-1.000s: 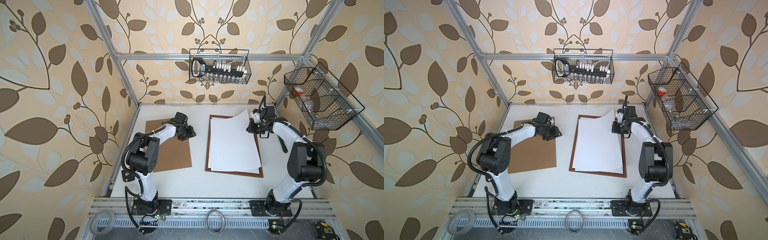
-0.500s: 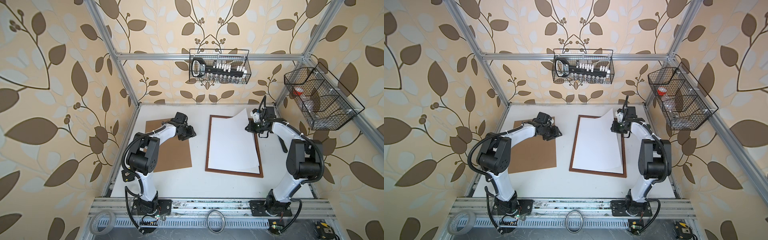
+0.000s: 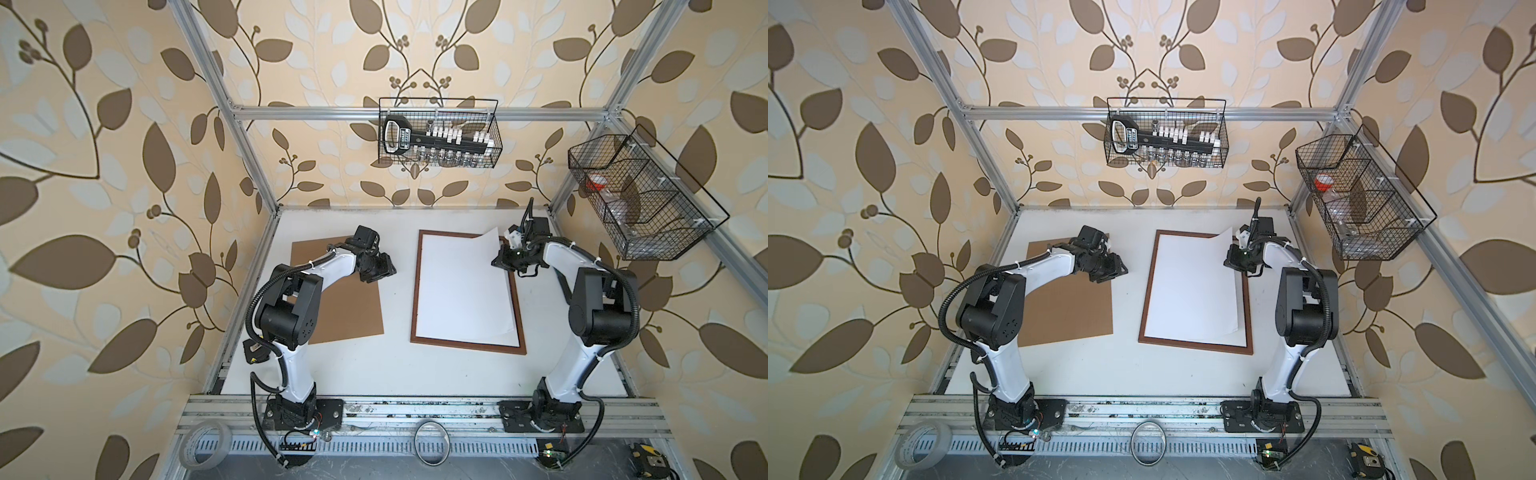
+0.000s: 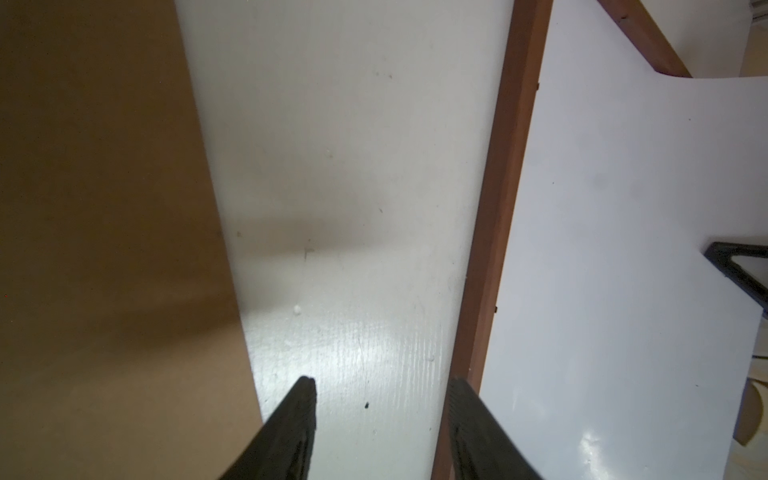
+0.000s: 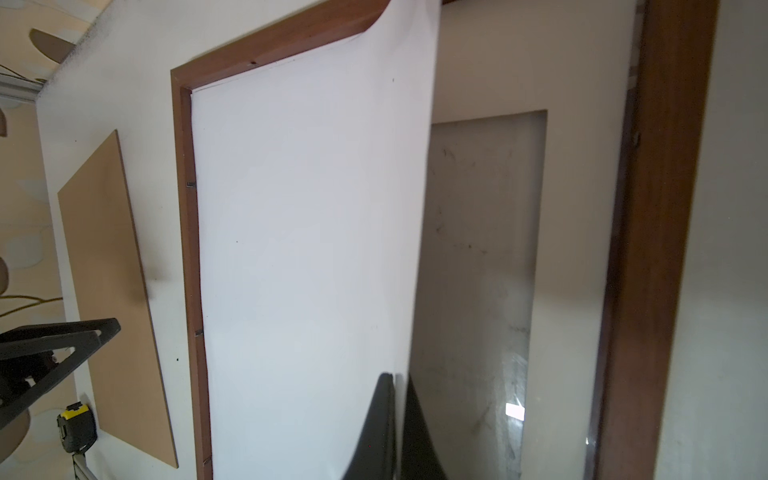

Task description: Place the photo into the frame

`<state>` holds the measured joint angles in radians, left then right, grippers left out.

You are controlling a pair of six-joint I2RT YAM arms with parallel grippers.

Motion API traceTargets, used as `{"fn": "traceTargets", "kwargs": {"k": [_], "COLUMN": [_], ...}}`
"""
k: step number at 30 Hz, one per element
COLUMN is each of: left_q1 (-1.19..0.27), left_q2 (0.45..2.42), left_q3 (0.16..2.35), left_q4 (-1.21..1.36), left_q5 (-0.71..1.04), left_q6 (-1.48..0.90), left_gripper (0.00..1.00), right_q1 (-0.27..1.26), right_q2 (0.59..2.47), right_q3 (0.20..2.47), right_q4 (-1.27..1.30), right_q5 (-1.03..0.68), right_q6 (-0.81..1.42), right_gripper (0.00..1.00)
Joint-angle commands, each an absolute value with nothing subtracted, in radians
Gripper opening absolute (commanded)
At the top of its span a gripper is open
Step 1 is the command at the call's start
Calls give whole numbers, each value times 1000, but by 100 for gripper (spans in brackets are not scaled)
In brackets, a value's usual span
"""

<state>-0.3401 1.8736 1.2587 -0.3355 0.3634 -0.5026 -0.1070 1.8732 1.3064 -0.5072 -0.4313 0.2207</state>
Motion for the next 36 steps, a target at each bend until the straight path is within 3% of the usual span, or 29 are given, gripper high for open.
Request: {"fn": "traceTargets", "kwargs": {"k": [1, 8, 23, 29, 36], "left_q1": [-359, -364, -364, -364, -419], "left_q2": [1867, 1858, 1841, 1835, 1834], "left_q3": [1252, 1252, 1272, 1282, 1253], "left_q4": [-318, -317, -338, -359, -331], "left_q5": [390, 393, 391, 373, 347], "left_q6": [-517, -522, -507, -505, -496], "left_gripper": [52, 53, 54, 58, 71], "right_q1": [-110, -86, -61, -51, -48], "right_q2": [1851, 1833, 1737, 1664, 1574], "right_q3": [1328, 1315, 1320, 1289, 1080], "right_q4": [-519, -526, -606, -620, -523], "right_q5": [-460, -388, -50, 115, 123], "right_q6": [211, 192, 196, 243, 328], "right_gripper": [2, 8, 42, 49, 53]}}
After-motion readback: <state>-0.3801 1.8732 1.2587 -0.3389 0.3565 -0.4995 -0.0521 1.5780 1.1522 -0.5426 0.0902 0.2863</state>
